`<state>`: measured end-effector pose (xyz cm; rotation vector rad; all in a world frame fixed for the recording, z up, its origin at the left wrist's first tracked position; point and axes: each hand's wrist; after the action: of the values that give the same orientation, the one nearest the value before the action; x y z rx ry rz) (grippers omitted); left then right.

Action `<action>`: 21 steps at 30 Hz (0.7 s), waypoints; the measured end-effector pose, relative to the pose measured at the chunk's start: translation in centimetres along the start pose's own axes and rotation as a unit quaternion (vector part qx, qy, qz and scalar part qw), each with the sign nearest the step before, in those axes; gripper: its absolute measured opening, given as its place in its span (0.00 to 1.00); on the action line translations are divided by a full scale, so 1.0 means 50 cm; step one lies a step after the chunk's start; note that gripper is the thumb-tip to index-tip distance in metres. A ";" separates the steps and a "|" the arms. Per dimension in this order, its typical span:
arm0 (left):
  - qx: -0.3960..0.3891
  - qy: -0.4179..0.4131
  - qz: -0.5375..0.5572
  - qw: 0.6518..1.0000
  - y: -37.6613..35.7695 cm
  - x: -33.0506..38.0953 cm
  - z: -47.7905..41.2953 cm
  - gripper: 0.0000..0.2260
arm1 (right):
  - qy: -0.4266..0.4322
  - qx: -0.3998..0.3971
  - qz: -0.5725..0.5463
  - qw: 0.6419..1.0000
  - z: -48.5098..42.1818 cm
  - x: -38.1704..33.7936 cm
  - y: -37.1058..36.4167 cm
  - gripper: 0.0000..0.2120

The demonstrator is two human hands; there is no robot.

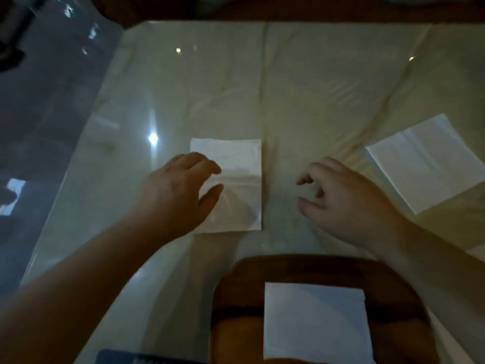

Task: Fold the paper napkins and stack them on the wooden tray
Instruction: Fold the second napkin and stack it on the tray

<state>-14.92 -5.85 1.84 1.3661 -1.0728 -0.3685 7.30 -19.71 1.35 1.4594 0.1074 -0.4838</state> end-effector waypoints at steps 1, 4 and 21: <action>0.003 0.007 -0.005 1.000 0.004 -0.018 -0.014 0.11 | 0.000 0.007 -0.001 1.000 -0.027 0.001 -0.001 0.14; -0.012 0.037 -0.021 0.999 0.013 -0.067 -0.060 0.14 | -0.009 0.020 -0.002 1.000 -0.096 0.002 -0.003 0.13; -0.116 0.045 -0.026 0.992 -0.020 -0.178 -0.159 0.09 | -0.007 0.014 0.038 0.999 -0.264 -0.052 -0.042 0.06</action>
<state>-12.88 5.48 -1.43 1.1935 -0.8933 -0.4510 7.06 -6.38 -1.33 1.4813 0.0354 -0.4348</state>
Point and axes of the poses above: each hand's wrist, its own z-axis away from the middle knuckle, its own y-axis out of the back of the hand, x = y × z, and after that the axes turned 8 degrees about z, right-handed
